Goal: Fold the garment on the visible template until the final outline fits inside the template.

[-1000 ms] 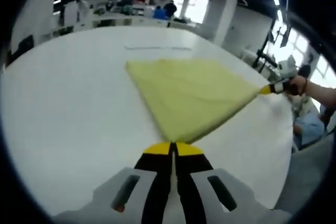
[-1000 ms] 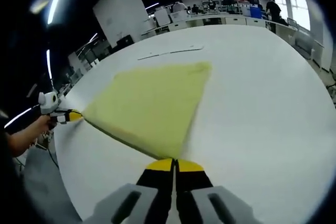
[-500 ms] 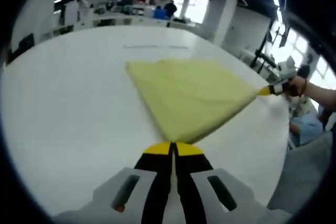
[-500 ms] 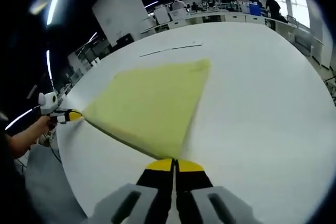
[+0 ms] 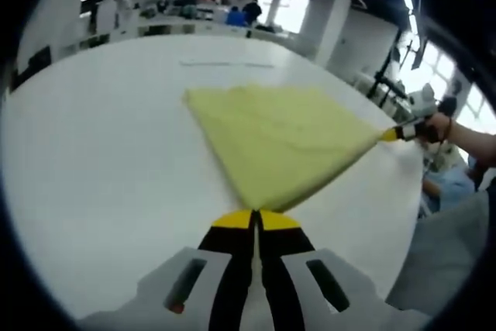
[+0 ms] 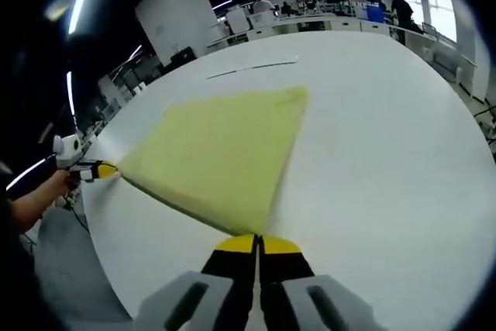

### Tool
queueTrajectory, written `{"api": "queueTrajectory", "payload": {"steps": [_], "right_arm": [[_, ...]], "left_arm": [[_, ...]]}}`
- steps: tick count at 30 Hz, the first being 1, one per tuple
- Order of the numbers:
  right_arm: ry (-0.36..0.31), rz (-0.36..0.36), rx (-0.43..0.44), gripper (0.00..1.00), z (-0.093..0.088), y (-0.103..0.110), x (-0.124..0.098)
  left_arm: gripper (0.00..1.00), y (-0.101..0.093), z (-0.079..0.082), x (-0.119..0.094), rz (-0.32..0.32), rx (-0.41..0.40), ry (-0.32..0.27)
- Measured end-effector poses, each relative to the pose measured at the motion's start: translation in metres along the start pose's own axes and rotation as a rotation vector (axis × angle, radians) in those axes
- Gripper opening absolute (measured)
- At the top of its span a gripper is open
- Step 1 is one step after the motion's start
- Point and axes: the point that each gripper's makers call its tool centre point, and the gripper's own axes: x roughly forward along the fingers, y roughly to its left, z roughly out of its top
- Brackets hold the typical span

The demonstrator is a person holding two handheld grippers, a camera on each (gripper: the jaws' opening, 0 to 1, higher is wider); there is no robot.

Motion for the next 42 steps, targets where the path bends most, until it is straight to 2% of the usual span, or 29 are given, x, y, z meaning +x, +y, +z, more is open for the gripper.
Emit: {"api": "queueTrajectory", "payload": {"steps": [5,8,11,16,17,19,20,22,23,25,27,29,32,35,38,40,42], "right_arm": [[-0.008,-0.012,0.006,0.0,0.0,-0.002,0.0],[-0.016,-0.014,0.019,0.0,0.0,-0.002,0.001],[-0.01,-0.01,-0.023,0.0,-0.002,-0.001,0.002],[-0.012,-0.051,-0.063,0.0,-0.001,-0.003,0.002],[-0.007,-0.067,-0.085,0.03,-0.001,-0.003,0.001],[-0.029,-0.082,-0.117,0.19,0.005,-0.005,-0.001],[-0.046,-0.078,-0.121,0.26,0.01,0.0,-0.004],[-0.065,-0.065,-0.139,0.37,0.018,0.011,-0.01],[-0.066,-0.054,-0.162,0.41,0.018,0.021,-0.012],[-0.071,-0.047,-0.19,0.47,0.026,0.022,-0.016],[-0.097,-0.03,-0.205,0.53,0.032,0.042,-0.022],[-0.117,-0.018,-0.212,0.61,0.038,0.049,-0.027],[-0.147,-0.004,-0.236,0.74,0.049,0.063,-0.039],[-0.163,-0.009,-0.251,0.88,0.054,0.072,-0.049],[-0.167,-0.006,-0.248,0.93,0.057,0.079,-0.057],[-0.166,0.001,-0.23,0.99,0.055,0.084,-0.064],[-0.179,0.003,-0.223,1.0,0.055,0.089,-0.072]], "left_arm": [[0.0,-0.002,-0.004,0.002,0.0,-0.006,0.001],[0.0,-0.002,-0.005,0.001,0.016,-0.036,-0.002],[0.0,-0.003,-0.005,0.001,0.021,-0.056,-0.002],[0.0,-0.002,-0.004,0.002,0.053,-0.071,0.007],[0.04,-0.002,-0.004,0.001,0.065,-0.075,0.012],[0.14,0.0,-0.001,-0.002,0.081,-0.091,0.003],[0.22,0.0,0.001,-0.003,0.084,-0.099,-0.008],[0.31,0.001,0.008,-0.009,0.094,-0.12,-0.049],[0.35,0.0,0.01,-0.012,0.095,-0.125,-0.056],[0.41,0.001,0.016,-0.019,0.107,-0.15,-0.076],[0.55,-0.001,0.023,-0.027,0.117,-0.163,-0.106],[0.65,-0.006,0.029,-0.034,0.118,-0.171,-0.126],[0.72,-0.02,0.038,-0.048,0.11,-0.171,-0.149],[0.83,-0.023,0.042,-0.058,0.112,-0.16,-0.159],[0.91,-0.033,0.046,-0.068,0.12,-0.143,-0.168],[0.94,-0.039,0.048,-0.074,0.117,-0.144,-0.18],[0.96,-0.046,0.049,-0.08,0.119,-0.126,-0.174]]}}
